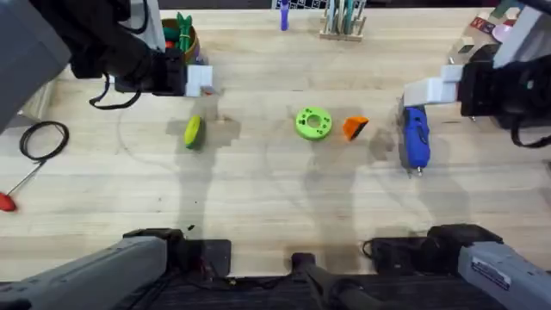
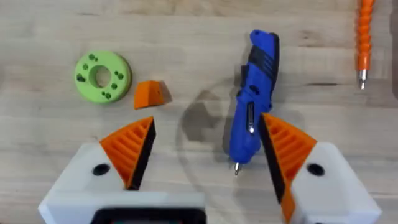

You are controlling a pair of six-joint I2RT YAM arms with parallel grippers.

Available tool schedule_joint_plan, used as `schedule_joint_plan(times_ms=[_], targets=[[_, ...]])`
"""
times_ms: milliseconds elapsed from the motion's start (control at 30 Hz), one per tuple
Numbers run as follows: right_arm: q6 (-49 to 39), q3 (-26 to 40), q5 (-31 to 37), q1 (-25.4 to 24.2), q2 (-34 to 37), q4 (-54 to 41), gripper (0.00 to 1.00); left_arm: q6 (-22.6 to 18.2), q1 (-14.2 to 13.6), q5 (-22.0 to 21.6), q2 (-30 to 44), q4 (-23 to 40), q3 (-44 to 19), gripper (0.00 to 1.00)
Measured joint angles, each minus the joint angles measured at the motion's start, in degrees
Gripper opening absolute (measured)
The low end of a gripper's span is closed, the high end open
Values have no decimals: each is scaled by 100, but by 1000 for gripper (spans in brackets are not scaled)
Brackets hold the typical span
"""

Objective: Pick up the gripper from the table and insert it into the empty holder that is missing its gripper. Then pick up a screw, insert it into the mounting hole, and use the screwdriver to tighten it. Finally, clean up the table by picking up the vegetable and placing it into the bucket.

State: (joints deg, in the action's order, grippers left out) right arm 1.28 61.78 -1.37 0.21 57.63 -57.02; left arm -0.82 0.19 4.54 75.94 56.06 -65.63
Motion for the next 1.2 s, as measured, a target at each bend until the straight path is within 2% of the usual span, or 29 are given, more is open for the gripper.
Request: schedule_joint_plan(times_ms=[200,567,867,1000,1200], targets=[[0,0,0,0,0,-383,992,-5,0,-8,0,-4,0,985],[0,0,0,0,0,-1092,991,-43,0,-291,0,-60,0,985],[0,0,0,0,0,-1459,991,-648,0,57,-33,-745,0,985],[0,0,0,0,0,-1503,992,-741,-7,191,-337,-945,0,985],[0,0,0,0,0,-1503,992,-788,-7,236,-1256,-1004,4,985]])
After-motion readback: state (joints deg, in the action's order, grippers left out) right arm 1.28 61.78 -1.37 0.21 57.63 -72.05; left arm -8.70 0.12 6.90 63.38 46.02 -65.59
